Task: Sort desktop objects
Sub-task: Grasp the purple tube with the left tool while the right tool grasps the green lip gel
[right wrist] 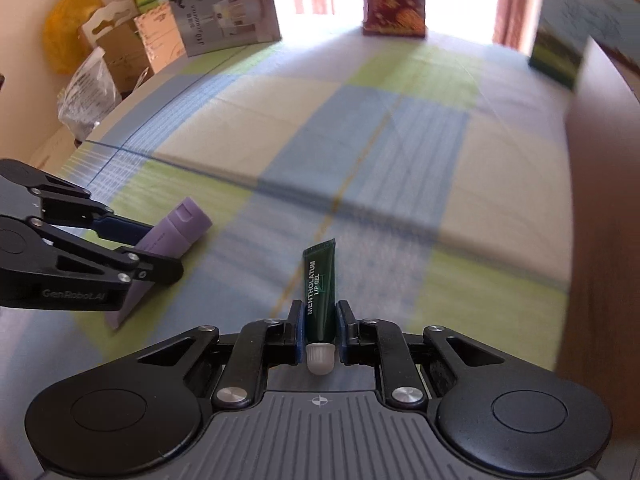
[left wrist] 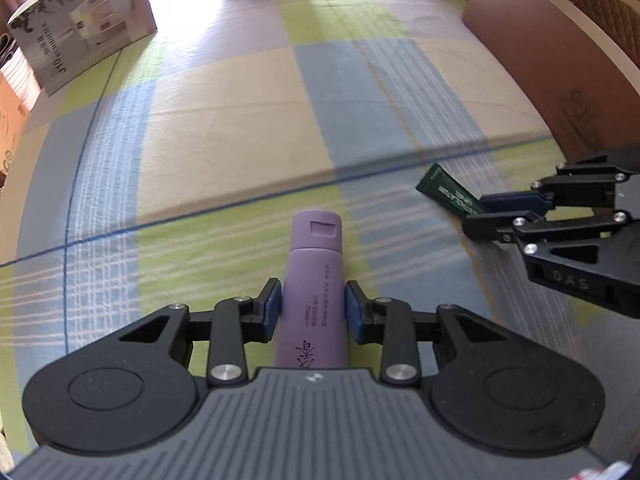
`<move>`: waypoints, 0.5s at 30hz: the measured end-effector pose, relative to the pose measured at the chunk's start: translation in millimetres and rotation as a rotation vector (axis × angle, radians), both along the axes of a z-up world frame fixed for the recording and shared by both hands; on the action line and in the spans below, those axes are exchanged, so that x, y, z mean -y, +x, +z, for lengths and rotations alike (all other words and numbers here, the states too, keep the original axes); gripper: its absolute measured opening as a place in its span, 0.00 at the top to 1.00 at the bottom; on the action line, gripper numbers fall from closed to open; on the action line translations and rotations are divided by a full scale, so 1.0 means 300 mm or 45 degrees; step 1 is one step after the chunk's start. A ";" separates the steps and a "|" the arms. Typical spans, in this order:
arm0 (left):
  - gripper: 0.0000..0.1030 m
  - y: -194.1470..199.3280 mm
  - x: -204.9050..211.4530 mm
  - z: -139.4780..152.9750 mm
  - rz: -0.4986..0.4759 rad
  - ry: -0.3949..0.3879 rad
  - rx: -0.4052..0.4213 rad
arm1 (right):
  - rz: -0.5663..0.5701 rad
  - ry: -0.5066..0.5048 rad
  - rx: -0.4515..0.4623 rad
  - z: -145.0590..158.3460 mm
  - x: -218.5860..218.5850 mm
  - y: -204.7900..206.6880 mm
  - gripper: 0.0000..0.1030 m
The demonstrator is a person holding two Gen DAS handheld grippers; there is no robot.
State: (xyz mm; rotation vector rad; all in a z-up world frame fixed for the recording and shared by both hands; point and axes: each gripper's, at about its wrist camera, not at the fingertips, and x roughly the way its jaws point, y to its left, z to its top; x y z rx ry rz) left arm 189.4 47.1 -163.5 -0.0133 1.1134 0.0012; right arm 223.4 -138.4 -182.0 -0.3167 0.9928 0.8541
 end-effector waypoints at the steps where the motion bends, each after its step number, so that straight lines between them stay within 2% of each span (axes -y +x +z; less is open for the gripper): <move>1: 0.72 -0.010 0.016 0.001 -0.012 -0.004 -0.003 | -0.019 0.008 -0.019 0.004 0.029 -0.013 0.88; 8: 0.72 -0.104 0.181 0.004 -0.106 -0.062 -0.028 | -0.113 -0.028 -0.051 0.031 0.257 -0.121 0.88; 15: 0.72 -0.169 0.353 0.010 -0.204 -0.105 -0.058 | -0.191 -0.115 0.005 0.043 0.438 -0.190 0.87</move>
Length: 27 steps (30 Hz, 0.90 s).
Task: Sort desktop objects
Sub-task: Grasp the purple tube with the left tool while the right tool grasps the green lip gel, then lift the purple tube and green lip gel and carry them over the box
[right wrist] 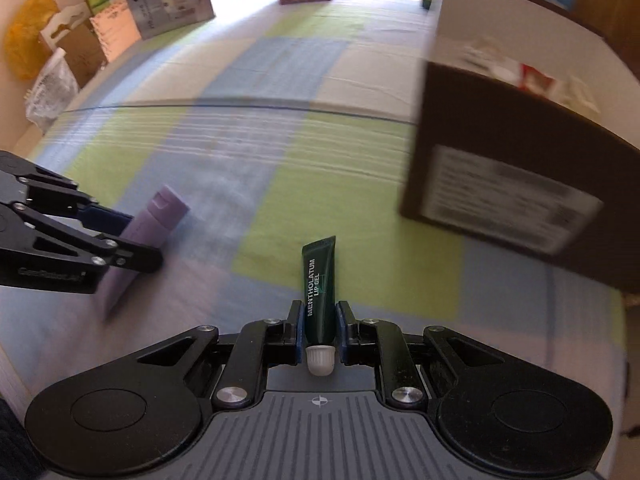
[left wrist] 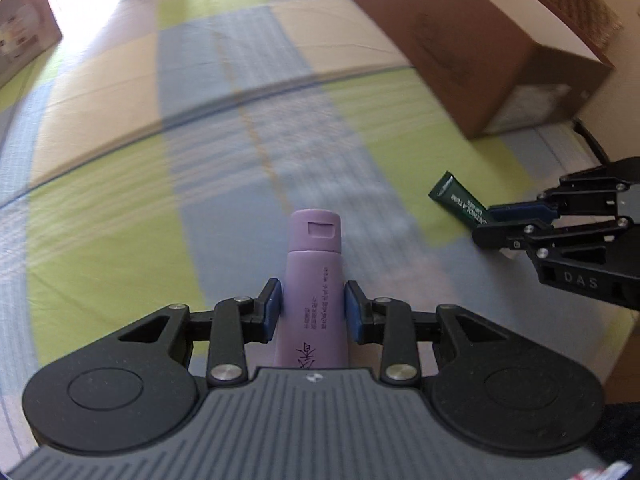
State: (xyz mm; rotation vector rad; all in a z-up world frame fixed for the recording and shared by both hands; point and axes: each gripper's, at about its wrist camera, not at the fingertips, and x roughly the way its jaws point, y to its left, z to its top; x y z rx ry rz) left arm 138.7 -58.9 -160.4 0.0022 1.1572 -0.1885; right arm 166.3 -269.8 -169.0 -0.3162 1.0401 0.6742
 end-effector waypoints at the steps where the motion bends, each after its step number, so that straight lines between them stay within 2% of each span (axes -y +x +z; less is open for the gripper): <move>1: 0.72 -0.010 0.019 0.000 -0.006 -0.005 -0.001 | -0.009 0.002 0.005 0.000 0.018 -0.007 0.87; 4: 0.72 -0.023 0.068 -0.001 -0.005 0.002 0.002 | -0.018 0.015 0.011 0.000 0.051 -0.015 0.85; 5: 0.72 -0.026 0.072 0.001 0.004 0.002 0.001 | -0.013 0.021 0.013 -0.001 0.056 -0.017 0.79; 6: 0.72 -0.026 0.077 0.001 0.018 0.003 -0.001 | -0.004 0.027 0.016 -0.002 0.055 -0.016 0.69; 8: 0.71 -0.026 0.087 0.001 0.045 0.023 0.001 | 0.003 0.017 0.043 -0.004 0.059 -0.018 0.59; 12: 0.70 -0.031 0.095 -0.002 0.093 0.049 0.009 | 0.056 -0.008 0.096 -0.015 0.040 -0.012 0.59; 18: 0.70 -0.040 0.127 0.000 0.132 0.103 0.026 | 0.098 -0.013 0.101 -0.018 0.045 0.002 0.59; 24: 0.70 -0.049 0.140 -0.001 0.191 0.115 0.030 | 0.128 -0.021 0.100 -0.019 0.042 0.000 0.59; 25: 0.70 -0.052 0.142 0.000 0.200 0.115 0.029 | 0.139 -0.020 0.098 -0.019 0.044 -0.001 0.61; 27: 0.70 -0.060 0.149 0.001 0.211 0.113 0.028 | 0.183 -0.012 0.094 -0.017 0.047 -0.009 0.77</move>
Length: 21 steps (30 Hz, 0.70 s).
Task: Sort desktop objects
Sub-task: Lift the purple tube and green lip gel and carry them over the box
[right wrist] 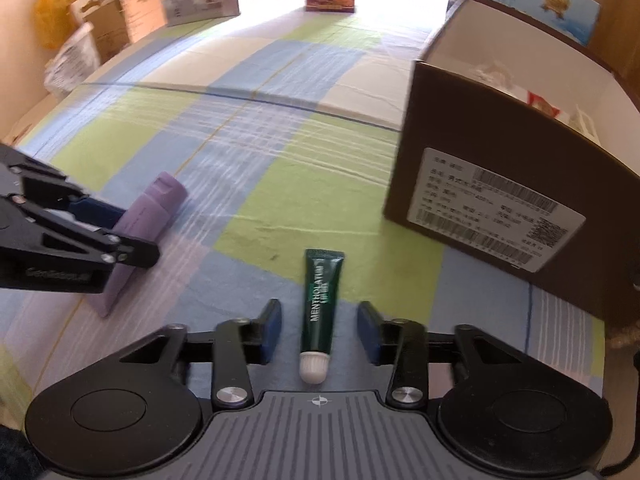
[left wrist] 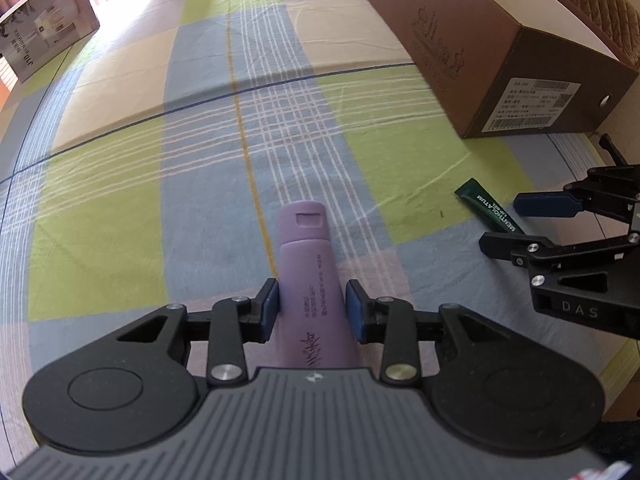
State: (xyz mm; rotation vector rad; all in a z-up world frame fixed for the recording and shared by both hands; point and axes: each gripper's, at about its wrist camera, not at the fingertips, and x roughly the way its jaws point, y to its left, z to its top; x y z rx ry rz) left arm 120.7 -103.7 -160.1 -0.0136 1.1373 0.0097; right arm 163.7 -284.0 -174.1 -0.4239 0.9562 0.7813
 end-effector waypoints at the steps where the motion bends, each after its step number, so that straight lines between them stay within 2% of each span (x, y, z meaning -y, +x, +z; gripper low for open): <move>1: 0.70 -0.005 0.006 0.000 0.005 0.001 0.001 | 0.020 0.003 -0.003 0.002 0.002 -0.004 0.81; 2: 0.70 -0.010 0.013 0.001 0.010 0.003 0.002 | 0.031 0.004 -0.008 0.003 0.004 -0.007 0.86; 3: 0.70 -0.016 0.019 0.001 0.015 0.003 0.003 | 0.040 0.008 -0.016 0.004 0.008 -0.008 0.87; 13: 0.71 -0.062 0.070 0.011 0.081 -0.034 -0.015 | 0.003 0.123 -0.206 0.026 0.105 0.024 0.87; 21: 0.71 -0.071 0.107 0.065 0.100 -0.032 0.031 | -0.039 0.218 -0.216 0.104 0.196 0.046 0.87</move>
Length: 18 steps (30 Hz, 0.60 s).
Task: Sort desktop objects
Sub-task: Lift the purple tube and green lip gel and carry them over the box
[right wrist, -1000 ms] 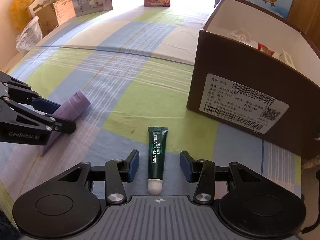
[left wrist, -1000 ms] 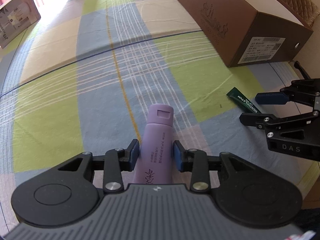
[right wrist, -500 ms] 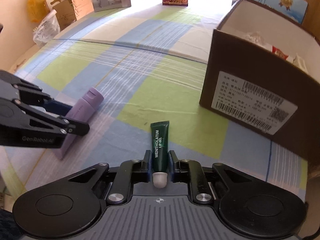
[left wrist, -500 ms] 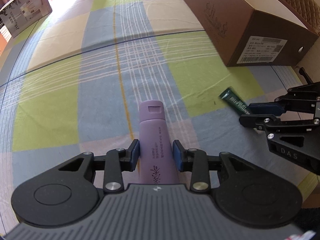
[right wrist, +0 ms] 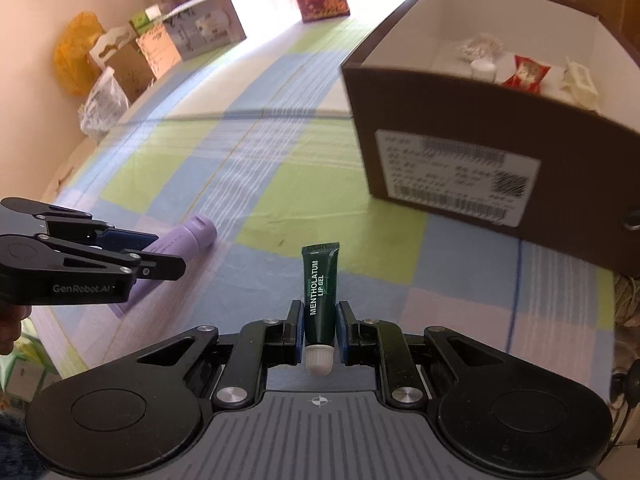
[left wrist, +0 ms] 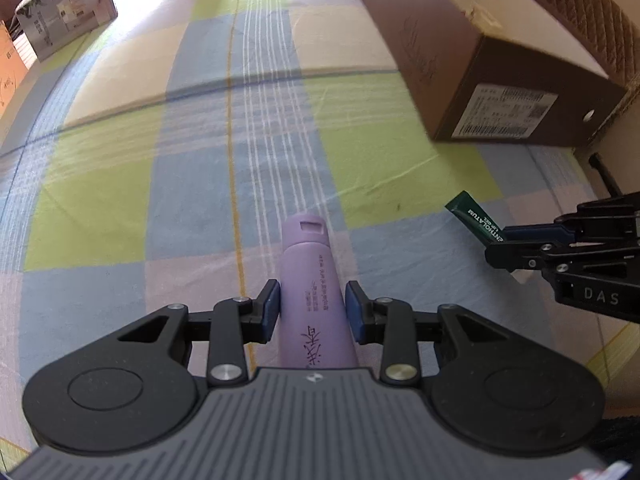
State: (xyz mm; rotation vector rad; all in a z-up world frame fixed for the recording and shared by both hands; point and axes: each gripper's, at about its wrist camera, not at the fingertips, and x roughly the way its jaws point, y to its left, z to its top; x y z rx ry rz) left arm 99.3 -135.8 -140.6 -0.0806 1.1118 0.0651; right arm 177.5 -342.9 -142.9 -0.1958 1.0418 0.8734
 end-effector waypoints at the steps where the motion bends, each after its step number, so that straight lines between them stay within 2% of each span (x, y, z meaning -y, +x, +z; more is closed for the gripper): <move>1: 0.71 0.000 0.004 0.013 -0.002 0.000 0.014 | -0.004 0.011 -0.001 0.010 0.010 0.004 0.87; 4: 0.74 0.004 0.013 0.055 -0.006 -0.004 0.052 | -0.014 0.043 0.006 0.041 0.036 0.018 0.87; 7: 1.00 0.015 0.019 0.092 -0.021 -0.033 0.087 | -0.021 0.060 0.010 0.060 0.056 0.030 0.87; 9: 1.00 0.026 0.019 0.101 -0.033 -0.062 0.068 | -0.021 0.062 0.010 0.061 0.064 0.034 0.87; 10: 0.95 0.032 0.022 0.091 -0.047 -0.061 0.041 | -0.022 0.062 0.008 0.060 0.068 0.034 0.87; 12: 0.92 0.035 0.018 0.063 -0.011 -0.052 0.003 | -0.027 0.058 0.001 0.056 0.076 0.035 0.87; 16: 0.77 0.021 0.020 0.028 -0.020 -0.086 -0.035 | -0.038 0.042 -0.017 0.043 0.095 0.040 0.87; 18: 0.76 0.018 0.033 0.015 -0.035 -0.089 -0.046 | -0.047 0.032 -0.025 0.038 0.107 0.043 0.87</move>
